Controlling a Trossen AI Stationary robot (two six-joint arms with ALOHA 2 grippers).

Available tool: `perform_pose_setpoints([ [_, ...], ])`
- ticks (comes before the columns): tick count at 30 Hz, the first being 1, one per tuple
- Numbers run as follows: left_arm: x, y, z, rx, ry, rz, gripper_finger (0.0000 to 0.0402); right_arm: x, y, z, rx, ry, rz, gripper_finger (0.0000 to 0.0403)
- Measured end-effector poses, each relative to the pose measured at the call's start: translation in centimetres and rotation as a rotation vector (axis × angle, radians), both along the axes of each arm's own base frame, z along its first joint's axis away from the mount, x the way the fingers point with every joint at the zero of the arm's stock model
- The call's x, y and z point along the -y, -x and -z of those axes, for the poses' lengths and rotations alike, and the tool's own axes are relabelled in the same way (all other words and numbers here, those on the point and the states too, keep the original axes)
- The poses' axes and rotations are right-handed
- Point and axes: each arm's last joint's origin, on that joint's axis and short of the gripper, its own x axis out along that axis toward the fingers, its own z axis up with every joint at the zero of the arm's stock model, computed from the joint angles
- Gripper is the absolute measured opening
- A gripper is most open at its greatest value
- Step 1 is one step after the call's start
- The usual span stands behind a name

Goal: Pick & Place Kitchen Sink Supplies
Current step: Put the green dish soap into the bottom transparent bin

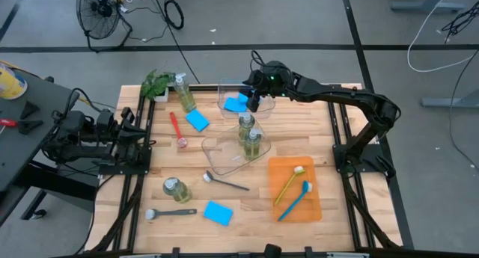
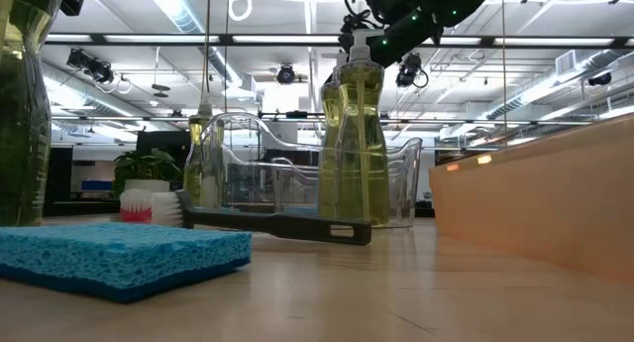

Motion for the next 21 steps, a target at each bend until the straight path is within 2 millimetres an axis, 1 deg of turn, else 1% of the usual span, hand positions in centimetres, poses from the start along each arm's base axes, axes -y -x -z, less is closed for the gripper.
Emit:
perform_pose_setpoints([
  [7, 0.0, 0.0, 0.0, 0.0, 0.0, 0.0, 0.0037, -0.3, 0.3, -0.3, -0.004, -0.008, -0.029, 0.0185],
  [11, 0.0, 0.0, 0.0, 0.0, 0.0, 0.0, 0.0037, -0.7, 0.6, -0.8, 0.017, -0.049, -0.118, 0.0185],
  [15, 0.0, 0.0, 0.0, 0.0, 0.0, 0.0, 0.0037, -1.6, 0.8, -1.7, 0.054, -0.053, -0.244, 0.0185],
  [18, 0.0, 0.0, 0.0, 0.0, 0.0, 0.0, 0.0037, -2.2, 1.1, -2.3, 0.067, -0.028, -0.332, 0.0185],
  [21, 0.0, 0.0, 0.0, 0.0, 0.0, -0.001, 0.0037, -2.4, 1.3, -3.0, 0.092, 0.023, -0.35, 0.0185],
])
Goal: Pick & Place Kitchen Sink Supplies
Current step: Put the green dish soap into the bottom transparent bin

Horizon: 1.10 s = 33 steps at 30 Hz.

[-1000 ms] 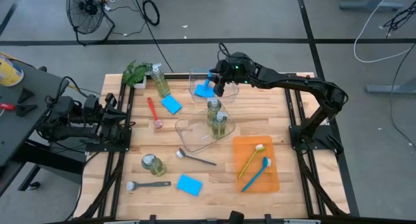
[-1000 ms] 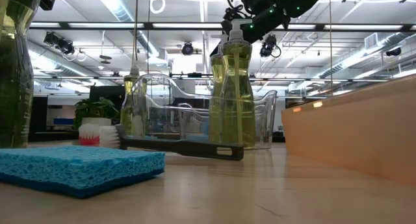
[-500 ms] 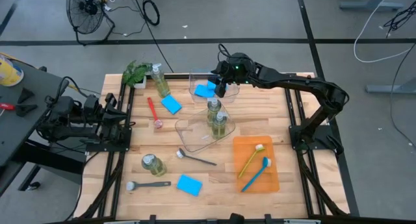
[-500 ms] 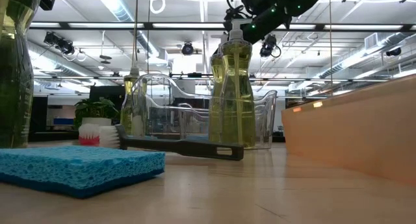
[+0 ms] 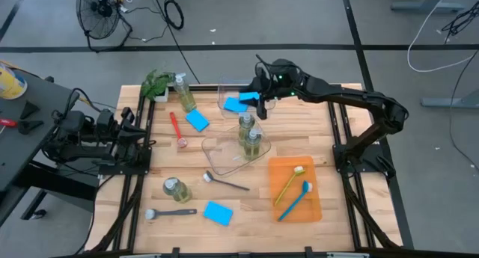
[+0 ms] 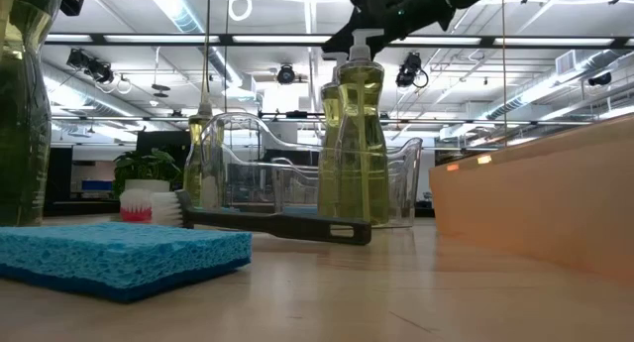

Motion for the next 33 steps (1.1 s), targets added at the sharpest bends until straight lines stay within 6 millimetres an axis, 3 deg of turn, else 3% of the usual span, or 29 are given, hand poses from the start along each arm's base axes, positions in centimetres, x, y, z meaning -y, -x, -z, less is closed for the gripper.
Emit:
perform_pose_setpoints([
  [8, 0.0, 0.0, 0.0, 0.0, 0.0, 0.0, 0.0037, -0.8, 2.0, -2.8, 0.07, 0.035, 0.029, 0.0185],
  [14, 0.0, 0.0, 0.0, 0.0, 0.0, 0.001, 0.0037, -2.4, 4.0, -4.8, 0.108, 0.043, 0.003, 0.0185],
  [25, 0.0, 0.0, 0.0, 0.0, 0.0, 0.001, 0.0037, -4.6, 6.8, -3.3, 0.205, -0.007, -0.009, 0.0185],
  [33, 0.0, 0.0, 0.0, 0.0, 0.0, 0.0, 0.0037, -5.4, 7.8, -3.8, 0.229, -0.037, -0.088, 0.0185],
])
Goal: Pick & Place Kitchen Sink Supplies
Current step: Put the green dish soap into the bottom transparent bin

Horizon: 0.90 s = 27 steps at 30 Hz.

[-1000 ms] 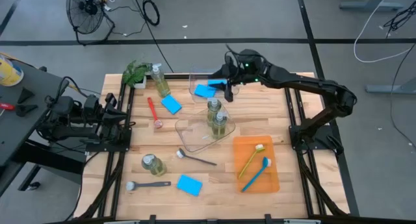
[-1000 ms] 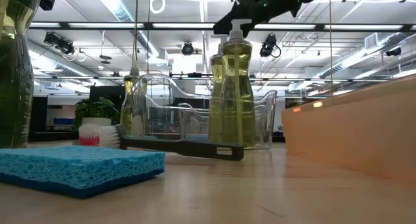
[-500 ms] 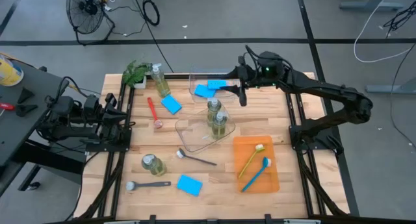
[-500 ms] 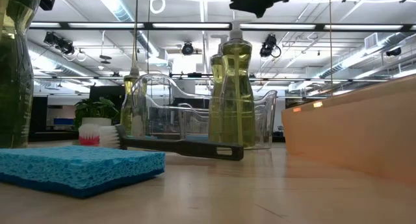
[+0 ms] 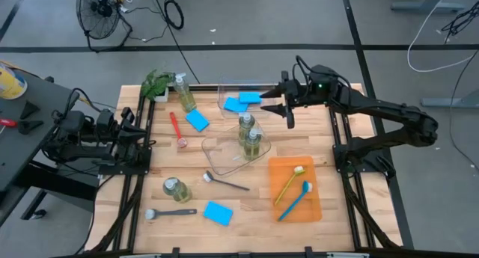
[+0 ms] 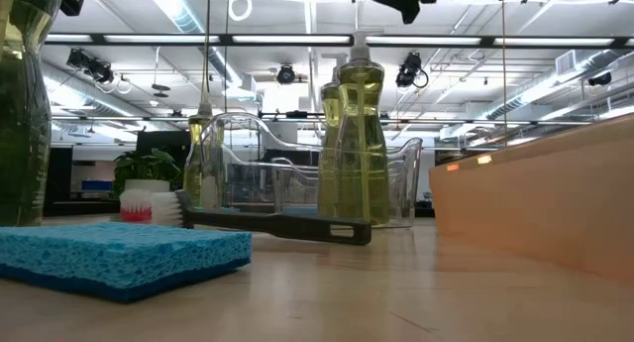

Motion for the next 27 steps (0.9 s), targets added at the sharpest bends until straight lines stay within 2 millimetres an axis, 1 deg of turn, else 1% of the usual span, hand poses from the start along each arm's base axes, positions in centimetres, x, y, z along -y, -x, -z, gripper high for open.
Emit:
perform_pose_setpoints([
  [8, 0.0, 0.0, 0.0, 0.0, 0.0, 0.0, 0.0037, -1.4, -0.2, -0.1, -0.005, -0.011, -0.055, 0.0185],
  [16, 0.0, 0.0, 0.0, 0.0, 0.0, 0.0, 0.0037, -2.1, -0.5, 1.1, -0.023, -0.008, -0.021, 0.0185],
  [23, 0.0, 0.0, 0.0, 0.0, 0.0, 0.0, 0.0037, -2.3, 0.3, 3.1, 0.04, -0.002, -0.018, 0.0185],
  [27, 0.0, 0.0, 0.0, 0.0, 0.0, 0.0, 0.0037, -2.8, 1.0, 3.4, 0.068, -0.017, 0.007, 0.0185],
])
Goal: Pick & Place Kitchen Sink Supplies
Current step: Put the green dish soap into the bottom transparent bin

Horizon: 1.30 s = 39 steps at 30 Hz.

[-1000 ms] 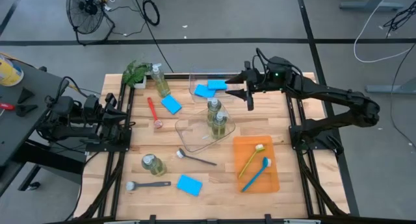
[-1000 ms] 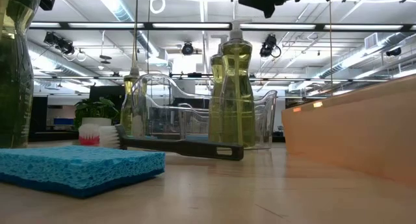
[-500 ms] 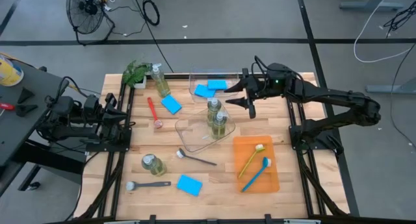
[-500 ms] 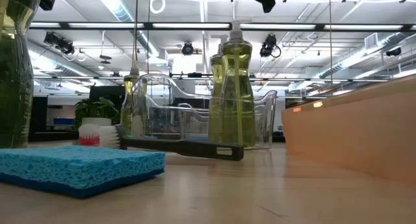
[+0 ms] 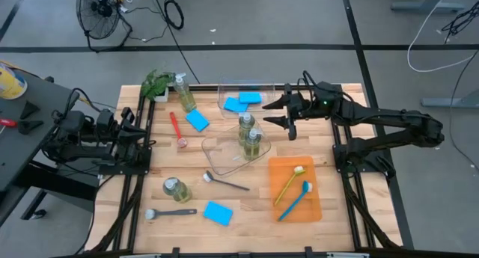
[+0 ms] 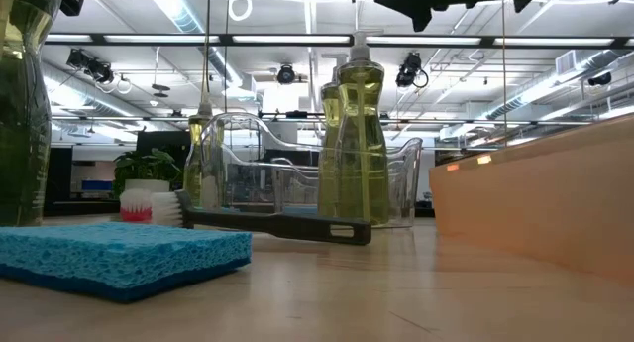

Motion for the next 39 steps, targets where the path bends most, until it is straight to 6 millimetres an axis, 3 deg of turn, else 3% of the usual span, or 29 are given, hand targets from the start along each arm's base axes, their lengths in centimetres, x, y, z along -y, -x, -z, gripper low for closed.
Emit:
perform_pose_setpoints([
  [6, 0.0, 0.0, 0.0, 0.0, 0.0, -0.001, 0.0037, -1.1, 1.7, 0.9, 0.004, -0.043, 0.001, 0.0185],
  [26, 0.0, 0.0, 0.0, 0.0, 0.0, 0.0, 0.0037, -3.1, 6.4, 7.9, -0.088, -0.058, 0.015, 0.0185],
  [39, 0.0, 0.0, 0.0, 0.0, 0.0, 0.0, 0.0037, -4.9, 8.6, 9.7, -0.1, -0.002, 0.013, 0.0185],
])
